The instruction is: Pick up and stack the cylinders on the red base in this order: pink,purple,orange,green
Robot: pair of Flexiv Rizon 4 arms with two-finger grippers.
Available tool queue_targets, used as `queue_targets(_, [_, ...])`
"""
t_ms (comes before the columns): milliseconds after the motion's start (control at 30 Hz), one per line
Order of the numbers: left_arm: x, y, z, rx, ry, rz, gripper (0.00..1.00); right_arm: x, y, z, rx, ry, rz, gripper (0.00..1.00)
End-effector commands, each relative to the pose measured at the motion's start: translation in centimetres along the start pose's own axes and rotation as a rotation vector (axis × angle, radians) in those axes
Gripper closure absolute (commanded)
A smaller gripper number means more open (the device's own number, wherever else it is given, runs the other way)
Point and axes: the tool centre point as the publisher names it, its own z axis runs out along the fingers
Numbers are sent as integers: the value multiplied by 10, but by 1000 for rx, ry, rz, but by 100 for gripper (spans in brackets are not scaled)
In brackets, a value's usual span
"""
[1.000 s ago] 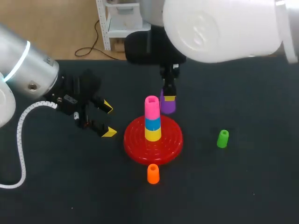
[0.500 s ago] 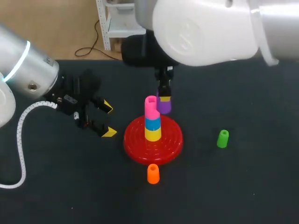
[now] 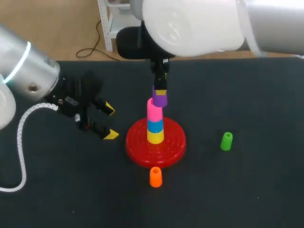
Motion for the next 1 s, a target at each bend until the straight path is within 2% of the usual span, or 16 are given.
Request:
queue_targets(33, [0, 1, 0, 1, 4, -1, 0, -3, -4, 2, -4, 2, 0, 100])
queue_targets(1000, [0, 1, 0, 1, 4, -1, 0, -12, -12, 13, -16, 3, 0, 100])
